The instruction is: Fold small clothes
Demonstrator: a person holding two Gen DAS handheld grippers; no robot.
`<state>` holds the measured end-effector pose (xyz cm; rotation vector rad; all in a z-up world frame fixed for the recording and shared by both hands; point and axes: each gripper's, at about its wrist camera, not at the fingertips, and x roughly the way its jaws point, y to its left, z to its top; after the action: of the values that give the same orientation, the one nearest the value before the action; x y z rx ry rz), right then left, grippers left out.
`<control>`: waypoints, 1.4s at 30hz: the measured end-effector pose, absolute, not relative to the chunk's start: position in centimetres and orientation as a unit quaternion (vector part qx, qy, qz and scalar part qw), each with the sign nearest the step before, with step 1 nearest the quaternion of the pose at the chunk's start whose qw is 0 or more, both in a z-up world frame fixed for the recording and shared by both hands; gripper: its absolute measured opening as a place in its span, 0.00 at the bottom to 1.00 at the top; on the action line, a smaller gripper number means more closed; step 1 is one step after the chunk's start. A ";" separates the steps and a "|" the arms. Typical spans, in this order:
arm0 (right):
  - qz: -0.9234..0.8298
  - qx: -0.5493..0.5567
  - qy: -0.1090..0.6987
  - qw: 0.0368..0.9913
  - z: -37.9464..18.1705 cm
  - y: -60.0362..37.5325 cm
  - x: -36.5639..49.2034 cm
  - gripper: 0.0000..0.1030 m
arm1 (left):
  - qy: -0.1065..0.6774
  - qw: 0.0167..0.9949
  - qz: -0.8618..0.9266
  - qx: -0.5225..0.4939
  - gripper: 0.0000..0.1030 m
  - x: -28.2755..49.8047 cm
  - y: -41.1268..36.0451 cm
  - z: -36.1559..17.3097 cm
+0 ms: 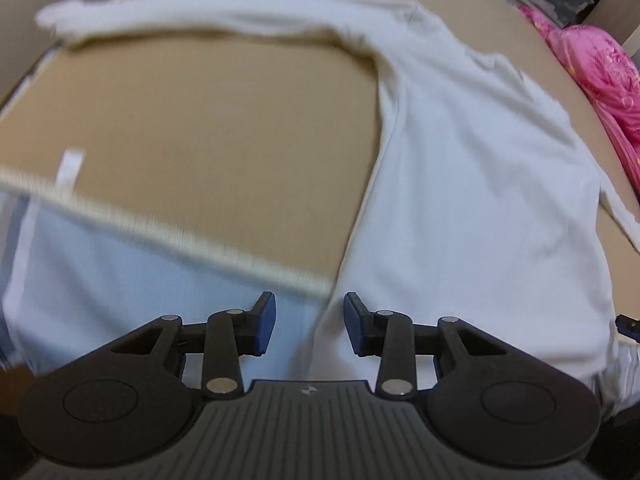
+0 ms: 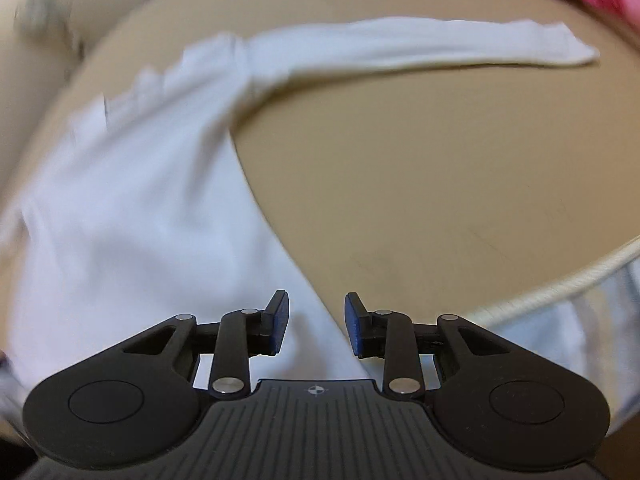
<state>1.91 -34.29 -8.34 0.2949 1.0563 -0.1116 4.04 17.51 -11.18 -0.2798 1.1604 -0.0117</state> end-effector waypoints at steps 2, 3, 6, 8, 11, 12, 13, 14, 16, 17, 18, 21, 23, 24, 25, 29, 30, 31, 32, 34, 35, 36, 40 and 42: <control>-0.062 0.132 0.502 0.852 -8.9 -34.2 0.5 0.31 | 0.559 0.819 -0.019 -0.126 0.40 3.4 17.3 -11.7; -0.057 0.133 0.511 0.847 -9.5 -34.2 0.0 0.31 | 0.566 0.815 -0.023 -0.123 0.37 3.2 17.2 -11.9; -0.053 0.136 0.507 0.850 -10.1 -34.1 -1.2 0.33 | 0.570 0.814 -0.027 -0.107 0.17 3.0 16.3 -12.5; -0.050 0.139 0.503 0.852 -10.0 -33.8 -1.9 0.24 | 0.569 0.816 -0.037 -0.097 0.07 2.8 15.3 -12.3; -0.044 0.173 0.487 0.855 -9.3 -34.4 -2.8 0.05 | 0.554 0.828 -0.032 -0.077 0.05 2.2 15.1 -11.0; -0.044 0.190 0.471 0.860 -8.2 -34.8 -3.3 0.05 | 0.540 0.836 -0.031 -0.097 0.05 1.6 15.7 -9.9; -0.042 0.217 0.448 0.866 -7.0 -35.4 -4.0 0.05 | 0.522 0.844 -0.035 -0.115 0.05 0.9 16.3 -8.8; -0.036 0.262 0.416 0.870 -5.3 -36.3 -5.3 0.05 | 0.496 0.856 -0.045 -0.140 0.05 -0.3 17.2 -7.2; -0.033 0.319 0.367 0.874 -2.5 -37.5 -8.4 0.05 | 0.462 0.872 -0.056 -0.154 0.05 -2.5 18.1 -5.3; -0.039 0.328 0.355 0.875 -1.7 -37.7 -9.9 0.05 | 0.457 0.876 -0.053 -0.144 0.05 -3.3 18.1 -5.0; -0.047 0.329 0.351 0.875 -1.3 -37.5 -11.2 0.05 | 0.465 0.874 -0.047 -0.133 0.05 -3.9 18.1 -5.3; -0.075 0.312 0.400 0.858 -4.0 -36.7 -12.2 0.05 | 0.513 0.850 -0.036 -0.116 0.05 -3.6 17.7 -7.4; -0.106 0.317 0.449 0.829 -6.7 -36.9 -11.6 0.05 | 0.519 0.848 -0.037 -0.102 0.05 -3.5 17.3 -7.4; -0.113 0.311 0.454 0.827 -7.0 -36.8 -11.3 0.05 | 0.515 0.850 -0.044 -0.097 0.05 -3.8 17.0 -7.2; -0.113 0.296 0.450 0.835 -6.8 -36.5 -11.3 0.05 | 0.511 0.854 -0.048 -0.086 0.05 -4.1 16.6 -7.0; -0.129 0.254 0.474 0.833 -7.3 -35.9 -11.2 0.06 | 0.545 0.835 -0.031 -0.071 0.07 -3.1 15.5 -9.0; -0.142 0.244 0.481 0.830 -7.4 -35.9 -11.0 0.07 | 0.538 0.840 -0.027 -0.061 0.07 -3.0 15.3 -8.8; -0.171 0.215 0.479 0.834 -7.1 -35.4 -10.7 0.08 | 0.520 0.852 -0.029 -0.058 0.07 -3.2 15.1 -8.2; -0.202 0.174 0.461 0.846 -6.4 -34.7 -10.8 0.14 | 0.502 0.862 -0.038 -0.060 0.10 -3.2 15.1 -7.7; -0.187 0.159 0.423 0.872 -5.3 -33.6 -11.2 0.14 | 0.478 0.873 -0.067 -0.065 0.17 -3.5 14.5 -7.0; -0.150 0.159 0.407 0.887 -4.8 -33.0 -11.2 0.14 | 0.479 0.872 -0.074 -0.062 0.18 -3.3 14.1 -7.2; -0.116 0.153 0.401 0.896 -4.6 -32.3 -10.9 0.16 | 0.489 0.867 -0.078 -0.055 0.19 -2.9 13.5 -7.8; -0.017 0.177 0.478 0.861 -7.5 -30.5 -8.6 0.38 | 0.581 0.812 -0.054 -0.018 0.18 -0.6 11.8 -12.2; -0.046 0.140 0.535 0.832 -9.6 -30.1 -8.0 0.35 | 0.570 0.821 -0.031 -0.021 0.18 -0.7 12.0 -11.8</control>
<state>-7.99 -30.05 -9.58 0.2967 1.1336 -0.0966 -0.70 12.00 -11.76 -0.0440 1.2139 -0.0670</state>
